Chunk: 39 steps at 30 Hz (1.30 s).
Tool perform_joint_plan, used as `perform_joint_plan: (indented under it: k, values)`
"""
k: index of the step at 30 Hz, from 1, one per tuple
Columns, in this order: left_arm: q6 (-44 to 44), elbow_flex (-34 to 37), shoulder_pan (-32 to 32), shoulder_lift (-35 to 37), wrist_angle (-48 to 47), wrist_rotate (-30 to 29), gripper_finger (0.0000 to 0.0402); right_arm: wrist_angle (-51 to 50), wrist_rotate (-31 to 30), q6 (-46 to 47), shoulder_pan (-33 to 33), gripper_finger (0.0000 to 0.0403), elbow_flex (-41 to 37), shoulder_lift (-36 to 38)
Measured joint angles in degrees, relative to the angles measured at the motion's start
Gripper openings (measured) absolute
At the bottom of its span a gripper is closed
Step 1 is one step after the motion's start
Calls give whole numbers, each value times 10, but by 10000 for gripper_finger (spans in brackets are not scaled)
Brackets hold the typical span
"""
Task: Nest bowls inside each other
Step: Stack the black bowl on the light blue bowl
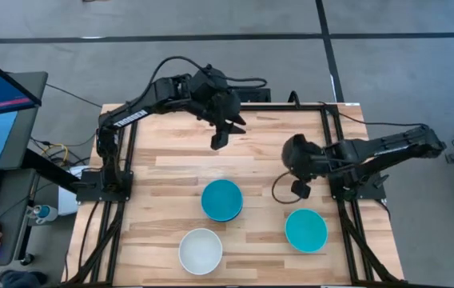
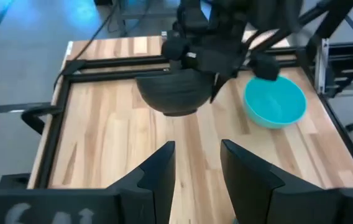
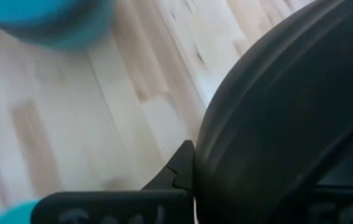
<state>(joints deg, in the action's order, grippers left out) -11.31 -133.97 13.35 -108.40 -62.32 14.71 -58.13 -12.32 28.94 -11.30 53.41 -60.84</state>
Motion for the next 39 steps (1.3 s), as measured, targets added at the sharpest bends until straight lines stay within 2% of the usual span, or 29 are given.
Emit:
perform_joint_plan:
  k: [4, 8, 13, 17, 20, 24, 27, 32, 35, 39]
  values:
    - [-7, 0, -14, 2, 0, -1, 121, 11, -28, 27, -37, 35, 26, -12]
    - [-11, 0, -29, 2, -6, -5, 116, 12, -29, 32, -55, 35, 53, -33]
    - [-26, 1, -49, 19, -45, -50, 78, 12, -31, 30, -74, 35, 81, -69]
    - [6, 1, -48, 60, -92, -46, 45, 19, -43, 12, -86, 35, 96, -94]
    - [16, 28, -58, 95, -86, -55, 29, 25, -49, 0, -87, 35, 107, -112]
    - [42, 108, -75, 159, -69, -92, 19, 48, -50, -24, -87, 35, 135, -129]
    - [78, 204, -86, 228, -33, -135, 18, 61, -57, -33, -87, 35, 162, -143]
    - [117, 411, -106, 356, 179, -175, 18, 80, -60, -74, -86, 35, 215, -182]
    - [140, 500, -114, 404, 255, -186, 18, 74, -58, -120, -85, 35, 251, -232]
    - [169, 561, -120, 429, 244, -186, 18, 72, -57, -178, -85, 35, 309, -298]
